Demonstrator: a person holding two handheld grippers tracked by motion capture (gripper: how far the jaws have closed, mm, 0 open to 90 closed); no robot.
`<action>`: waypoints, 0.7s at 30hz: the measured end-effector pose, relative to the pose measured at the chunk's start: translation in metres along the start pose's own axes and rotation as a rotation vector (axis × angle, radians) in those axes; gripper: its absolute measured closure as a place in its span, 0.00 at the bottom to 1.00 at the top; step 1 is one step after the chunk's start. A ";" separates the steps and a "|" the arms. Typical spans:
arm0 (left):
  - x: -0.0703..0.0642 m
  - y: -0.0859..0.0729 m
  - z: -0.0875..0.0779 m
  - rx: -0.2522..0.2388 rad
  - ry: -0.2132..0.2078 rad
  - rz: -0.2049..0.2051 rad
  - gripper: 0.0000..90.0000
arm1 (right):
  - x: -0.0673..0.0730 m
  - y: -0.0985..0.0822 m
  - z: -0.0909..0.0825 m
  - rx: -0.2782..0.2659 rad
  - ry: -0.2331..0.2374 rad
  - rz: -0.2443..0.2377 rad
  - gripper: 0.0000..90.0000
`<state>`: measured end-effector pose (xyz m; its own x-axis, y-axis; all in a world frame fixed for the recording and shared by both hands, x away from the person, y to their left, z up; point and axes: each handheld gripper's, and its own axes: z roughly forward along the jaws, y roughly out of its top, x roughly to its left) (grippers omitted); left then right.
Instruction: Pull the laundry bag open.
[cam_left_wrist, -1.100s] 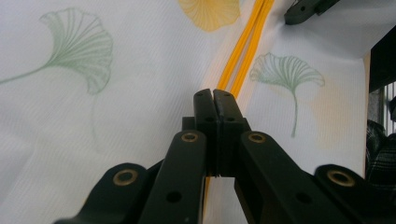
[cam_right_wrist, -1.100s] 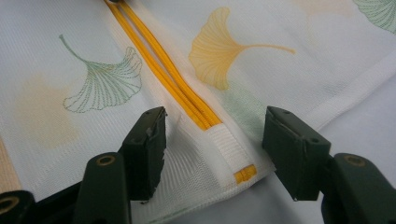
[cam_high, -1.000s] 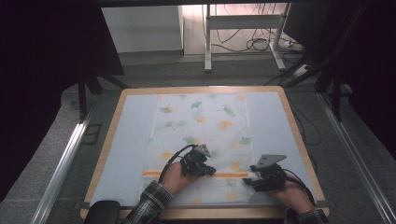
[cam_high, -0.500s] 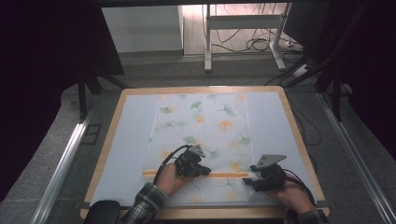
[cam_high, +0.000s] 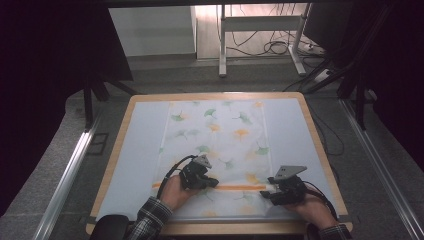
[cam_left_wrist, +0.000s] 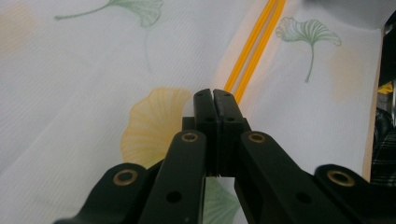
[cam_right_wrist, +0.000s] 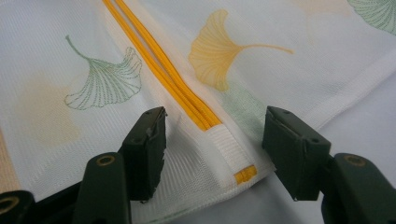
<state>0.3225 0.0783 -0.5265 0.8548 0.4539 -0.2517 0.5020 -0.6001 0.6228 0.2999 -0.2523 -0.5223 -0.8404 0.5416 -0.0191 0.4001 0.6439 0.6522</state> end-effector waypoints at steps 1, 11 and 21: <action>0.000 -0.001 -0.001 0.001 0.002 0.003 1.00 | 0.000 0.000 0.000 0.000 0.000 0.000 0.44; 0.004 -0.010 -0.011 0.011 0.026 -0.014 1.00 | 0.000 0.000 0.000 -0.001 0.000 0.001 0.44; 0.009 -0.023 -0.024 0.015 0.054 -0.037 1.00 | 0.000 0.000 0.000 0.000 0.000 0.001 0.44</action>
<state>0.3150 0.1122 -0.5255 0.8272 0.5109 -0.2338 0.5357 -0.5919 0.6023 0.2998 -0.2522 -0.5223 -0.8397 0.5428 -0.0185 0.4013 0.6429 0.6524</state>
